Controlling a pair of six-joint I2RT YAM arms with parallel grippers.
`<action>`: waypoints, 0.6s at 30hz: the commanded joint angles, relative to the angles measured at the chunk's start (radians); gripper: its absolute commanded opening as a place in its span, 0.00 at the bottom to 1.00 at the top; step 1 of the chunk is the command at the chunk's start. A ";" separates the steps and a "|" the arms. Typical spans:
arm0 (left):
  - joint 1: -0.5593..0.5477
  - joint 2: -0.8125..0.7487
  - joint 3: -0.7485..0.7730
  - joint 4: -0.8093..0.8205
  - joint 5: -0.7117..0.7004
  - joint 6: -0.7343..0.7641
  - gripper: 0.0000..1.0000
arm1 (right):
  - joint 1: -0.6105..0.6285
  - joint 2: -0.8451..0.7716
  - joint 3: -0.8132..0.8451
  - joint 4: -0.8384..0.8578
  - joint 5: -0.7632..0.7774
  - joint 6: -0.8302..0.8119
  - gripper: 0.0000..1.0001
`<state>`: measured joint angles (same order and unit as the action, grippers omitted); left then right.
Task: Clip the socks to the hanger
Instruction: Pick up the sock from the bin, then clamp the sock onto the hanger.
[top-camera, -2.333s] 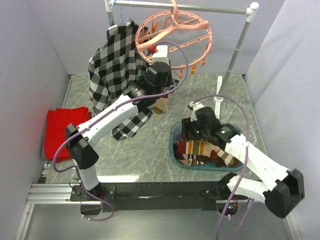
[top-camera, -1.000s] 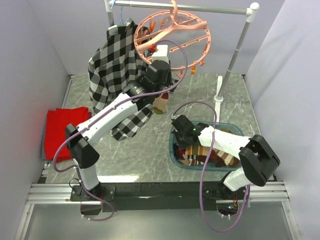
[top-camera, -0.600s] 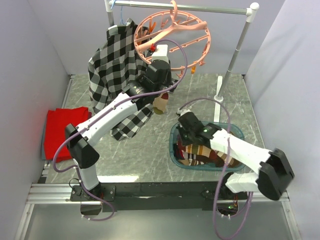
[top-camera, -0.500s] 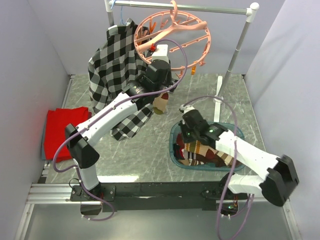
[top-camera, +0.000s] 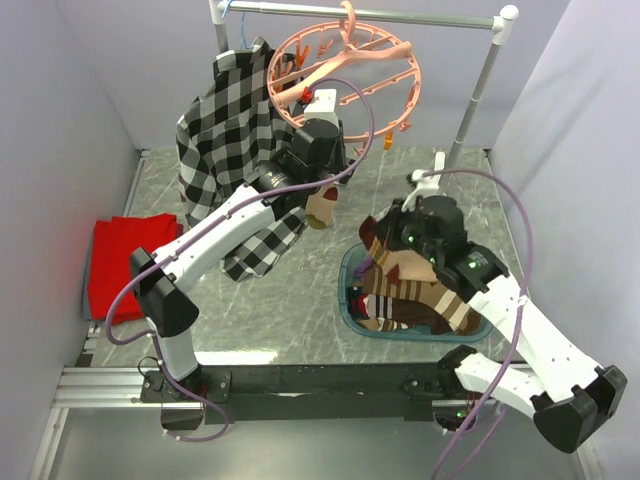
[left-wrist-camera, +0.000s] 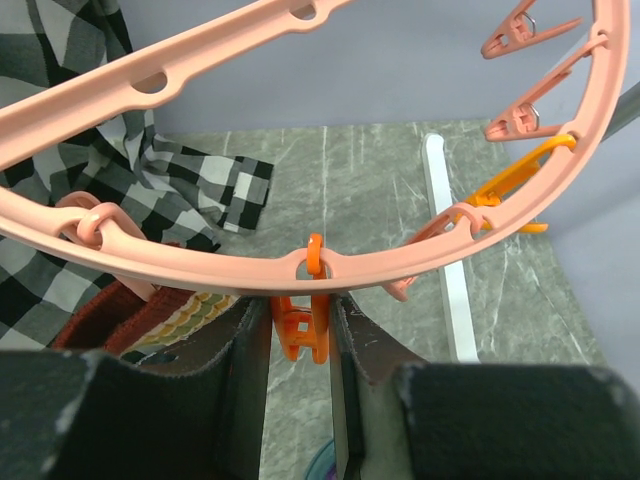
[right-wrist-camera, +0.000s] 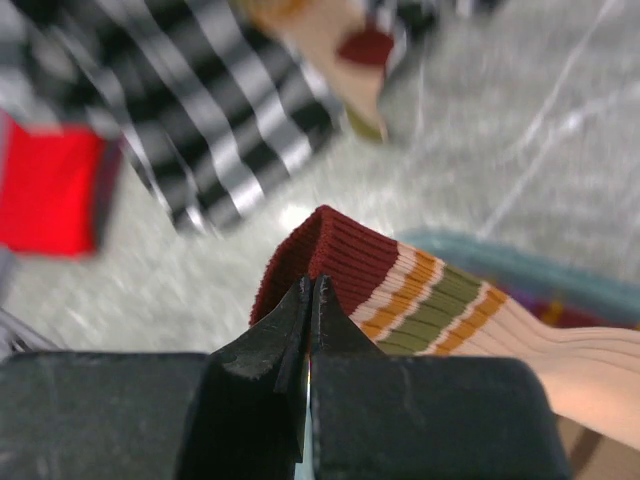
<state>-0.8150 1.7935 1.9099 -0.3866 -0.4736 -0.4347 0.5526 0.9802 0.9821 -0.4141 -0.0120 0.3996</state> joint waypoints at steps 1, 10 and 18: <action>0.002 -0.039 0.043 0.011 0.024 -0.015 0.01 | -0.060 0.005 0.066 0.185 -0.075 0.057 0.00; 0.002 -0.052 0.028 0.031 0.033 -0.016 0.01 | -0.100 0.110 0.147 0.317 -0.072 0.085 0.00; 0.002 -0.051 0.040 0.031 0.046 -0.018 0.01 | -0.109 0.215 0.196 0.363 -0.115 0.093 0.00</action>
<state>-0.8150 1.7924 1.9099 -0.3855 -0.4484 -0.4427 0.4492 1.1625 1.1229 -0.1307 -0.0975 0.4808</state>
